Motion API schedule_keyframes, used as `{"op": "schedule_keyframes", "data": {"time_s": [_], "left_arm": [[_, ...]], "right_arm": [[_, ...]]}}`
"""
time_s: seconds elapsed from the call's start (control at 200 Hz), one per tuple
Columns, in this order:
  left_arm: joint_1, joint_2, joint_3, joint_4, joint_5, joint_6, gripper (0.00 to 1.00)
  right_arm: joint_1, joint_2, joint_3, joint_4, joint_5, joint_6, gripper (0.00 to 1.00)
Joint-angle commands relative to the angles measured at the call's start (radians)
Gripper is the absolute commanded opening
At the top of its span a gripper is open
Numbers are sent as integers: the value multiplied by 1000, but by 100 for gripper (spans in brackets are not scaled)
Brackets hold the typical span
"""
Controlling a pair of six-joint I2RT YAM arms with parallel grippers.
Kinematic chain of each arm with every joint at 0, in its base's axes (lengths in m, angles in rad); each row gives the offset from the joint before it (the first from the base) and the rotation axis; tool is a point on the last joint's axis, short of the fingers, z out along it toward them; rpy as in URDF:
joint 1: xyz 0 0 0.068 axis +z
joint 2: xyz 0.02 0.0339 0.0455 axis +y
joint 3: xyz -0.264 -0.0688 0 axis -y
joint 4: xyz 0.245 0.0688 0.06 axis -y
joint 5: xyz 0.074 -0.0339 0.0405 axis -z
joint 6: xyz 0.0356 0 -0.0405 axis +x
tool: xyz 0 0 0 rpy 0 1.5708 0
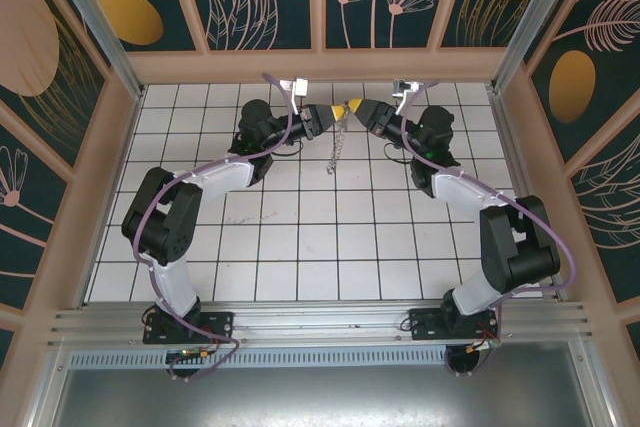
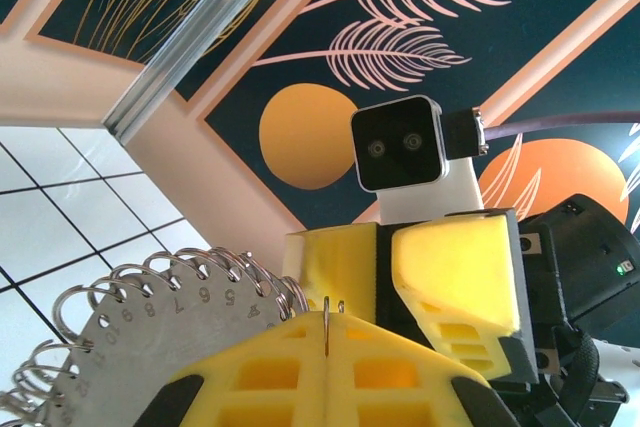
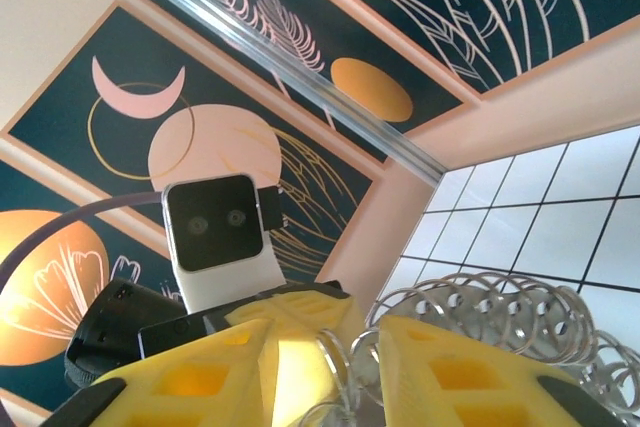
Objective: Put the keys on the keyring
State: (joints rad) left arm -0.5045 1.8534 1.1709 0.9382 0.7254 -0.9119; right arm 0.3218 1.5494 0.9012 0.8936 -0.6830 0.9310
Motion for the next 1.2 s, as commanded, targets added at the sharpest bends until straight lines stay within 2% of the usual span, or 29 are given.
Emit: {"op": "schedule_keyframes", "data": {"time_s": [0.0,0.26,0.555,0.816,1.036,1.196], "left_arm": [[-5,-10,10,56,19,-9,0],[-5,-10,10,57,17,-8,0],[-5,-10,15,57,16,-9,0],[-5,-13,17,55,13,-7,0],[-4,-13,16,57,17,-7,0],[-5,-16,12,58,15,-7,0]], "right_arm": [[14,-23,-2,73,-21,7,29],[31,-9,1,75,-34,8,21],[40,-6,-29,82,-39,6,23],[41,-12,-66,95,-38,9,13],[39,-10,-60,106,-37,14,0],[38,-12,-52,115,-38,17,0]]}}
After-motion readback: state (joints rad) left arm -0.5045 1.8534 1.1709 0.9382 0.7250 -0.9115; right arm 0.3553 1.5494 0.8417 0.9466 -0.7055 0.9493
